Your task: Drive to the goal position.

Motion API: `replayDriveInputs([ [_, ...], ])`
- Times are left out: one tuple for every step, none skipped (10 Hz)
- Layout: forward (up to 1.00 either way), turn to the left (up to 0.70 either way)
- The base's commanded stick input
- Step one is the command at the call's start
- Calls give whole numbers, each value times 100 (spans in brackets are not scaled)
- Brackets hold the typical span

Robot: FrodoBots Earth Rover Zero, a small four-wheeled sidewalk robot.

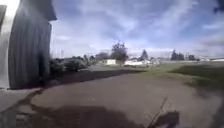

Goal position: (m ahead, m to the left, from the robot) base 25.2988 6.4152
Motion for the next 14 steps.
replayDriveInputs([
  [70,2],
  [70,2],
  [70,2],
  [70,2],
  [70,2],
  [70,2],
  [70,2],
  [70,2],
  [70,2],
  [70,2],
  [70,2],
  [70,2],
  [70,2],
  [70,2],
])
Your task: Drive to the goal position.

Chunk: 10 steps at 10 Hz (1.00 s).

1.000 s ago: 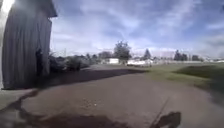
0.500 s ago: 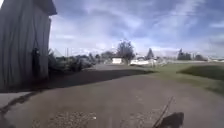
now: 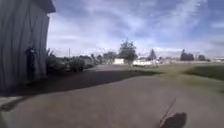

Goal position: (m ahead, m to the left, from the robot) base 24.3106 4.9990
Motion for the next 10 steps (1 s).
replayDriveInputs([
  [70,2],
  [70,2],
  [70,2],
  [70,1],
  [70,1],
  [70,0],
  [70,0],
  [70,0],
  [70,0],
  [70,0],
])
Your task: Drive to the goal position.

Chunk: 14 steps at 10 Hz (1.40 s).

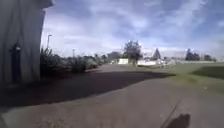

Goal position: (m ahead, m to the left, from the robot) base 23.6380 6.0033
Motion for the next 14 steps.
replayDriveInputs([
  [70,-8],
  [70,-14],
  [70,-20],
  [70,-14],
  [70,-6],
  [70,0],
  [70,0],
  [70,0],
  [70,0],
  [70,0],
  [70,0],
  [70,0],
  [70,0],
  [70,0],
])
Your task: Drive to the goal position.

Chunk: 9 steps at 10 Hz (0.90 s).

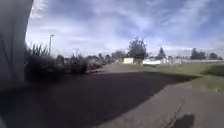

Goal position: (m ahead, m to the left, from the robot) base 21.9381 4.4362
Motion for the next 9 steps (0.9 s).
replayDriveInputs([
  [70,0],
  [70,0],
  [70,0],
  [70,0],
  [70,-1],
  [70,-3],
  [70,-14],
  [70,-18],
  [70,-14],
])
